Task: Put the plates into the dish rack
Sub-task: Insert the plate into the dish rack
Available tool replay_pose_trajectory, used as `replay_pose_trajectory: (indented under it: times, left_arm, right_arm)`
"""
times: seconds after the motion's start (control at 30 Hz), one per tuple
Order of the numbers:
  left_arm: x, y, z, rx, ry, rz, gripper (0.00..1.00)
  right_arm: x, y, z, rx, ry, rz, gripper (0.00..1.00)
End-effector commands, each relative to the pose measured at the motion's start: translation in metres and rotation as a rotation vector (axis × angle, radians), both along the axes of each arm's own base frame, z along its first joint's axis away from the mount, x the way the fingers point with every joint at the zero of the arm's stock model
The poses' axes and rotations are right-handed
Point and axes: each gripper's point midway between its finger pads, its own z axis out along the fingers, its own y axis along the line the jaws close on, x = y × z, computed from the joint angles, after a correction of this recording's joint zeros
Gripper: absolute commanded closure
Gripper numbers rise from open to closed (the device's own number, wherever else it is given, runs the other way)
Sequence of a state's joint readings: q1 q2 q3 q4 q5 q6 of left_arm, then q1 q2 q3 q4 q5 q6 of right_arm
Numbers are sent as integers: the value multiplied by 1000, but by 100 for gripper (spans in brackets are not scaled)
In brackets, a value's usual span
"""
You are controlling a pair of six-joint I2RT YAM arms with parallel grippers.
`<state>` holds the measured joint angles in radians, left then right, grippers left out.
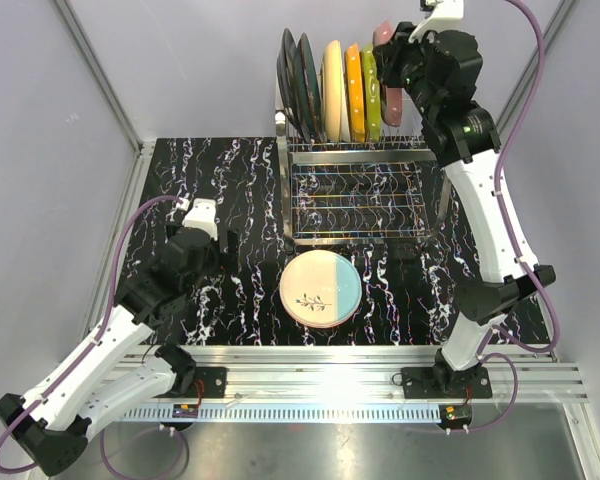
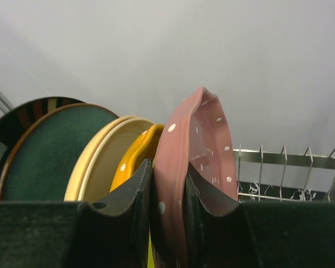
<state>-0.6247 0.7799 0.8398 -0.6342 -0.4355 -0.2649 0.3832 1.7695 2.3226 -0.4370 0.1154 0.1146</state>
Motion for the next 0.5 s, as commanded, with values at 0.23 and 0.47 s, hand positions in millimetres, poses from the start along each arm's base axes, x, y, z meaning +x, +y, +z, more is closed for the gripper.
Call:
replay_pose_trajectory:
  times: [0.23, 0.47]
  left_arm:
    - [5, 1, 12, -18, -54, 9, 1]
    - [4, 0, 13, -25, -60, 3, 9]
  right_arm:
    - [-29, -17, 75, 164, -237, -18, 100]
    - [-26, -19, 61, 167, -213, -34, 100]
